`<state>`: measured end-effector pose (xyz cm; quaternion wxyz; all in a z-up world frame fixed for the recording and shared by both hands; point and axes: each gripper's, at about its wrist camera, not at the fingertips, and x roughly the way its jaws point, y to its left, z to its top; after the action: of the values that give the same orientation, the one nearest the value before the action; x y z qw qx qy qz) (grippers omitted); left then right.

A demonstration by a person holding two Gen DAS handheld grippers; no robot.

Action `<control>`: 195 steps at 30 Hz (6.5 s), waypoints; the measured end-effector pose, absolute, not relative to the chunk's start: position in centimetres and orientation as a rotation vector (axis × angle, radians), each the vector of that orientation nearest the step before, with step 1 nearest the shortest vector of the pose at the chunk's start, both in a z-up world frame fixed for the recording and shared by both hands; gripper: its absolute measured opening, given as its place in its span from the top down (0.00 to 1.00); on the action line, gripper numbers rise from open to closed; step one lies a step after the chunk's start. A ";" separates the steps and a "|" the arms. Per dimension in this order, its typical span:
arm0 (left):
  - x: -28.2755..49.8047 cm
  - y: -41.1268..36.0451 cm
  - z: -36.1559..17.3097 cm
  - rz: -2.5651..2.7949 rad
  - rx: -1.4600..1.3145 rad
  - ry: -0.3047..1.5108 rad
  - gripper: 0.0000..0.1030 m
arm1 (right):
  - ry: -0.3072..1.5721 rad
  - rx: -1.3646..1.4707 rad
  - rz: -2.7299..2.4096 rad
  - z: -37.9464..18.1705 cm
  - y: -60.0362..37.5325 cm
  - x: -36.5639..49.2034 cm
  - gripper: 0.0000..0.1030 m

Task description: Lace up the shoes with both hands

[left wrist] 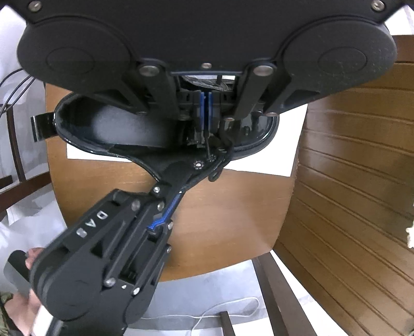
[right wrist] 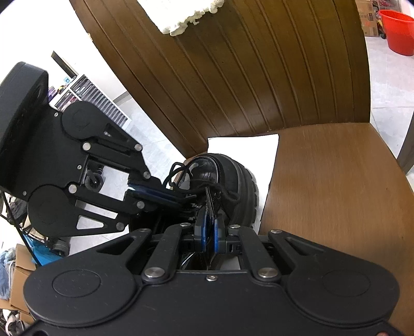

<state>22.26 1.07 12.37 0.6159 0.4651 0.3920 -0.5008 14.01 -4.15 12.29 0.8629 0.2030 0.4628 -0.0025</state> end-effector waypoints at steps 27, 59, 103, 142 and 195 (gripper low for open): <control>24.8 -0.2 11.2 -1.143 1.043 1.069 0.95 | 0.955 0.413 -0.001 12.3 -4.1 14.0 0.95; 24.3 -1.2 12.0 -1.134 1.016 1.025 0.93 | 0.956 0.106 0.016 13.2 -0.2 14.6 0.94; 23.1 -0.4 13.1 -1.094 1.072 0.927 0.21 | 0.722 -1.001 0.595 10.6 1.0 14.1 0.98; 19.3 1.7 13.5 -0.826 0.275 0.707 0.96 | 0.484 0.436 -0.012 16.3 -9.2 7.8 0.27; 20.9 18.1 4.2 0.132 -1.212 0.991 0.97 | 0.642 0.192 -0.162 15.8 -7.9 8.1 0.97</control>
<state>20.88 18.13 4.17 0.7070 -0.5457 0.4459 0.0593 8.10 -7.94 15.84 0.9411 0.0943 0.3148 -0.0794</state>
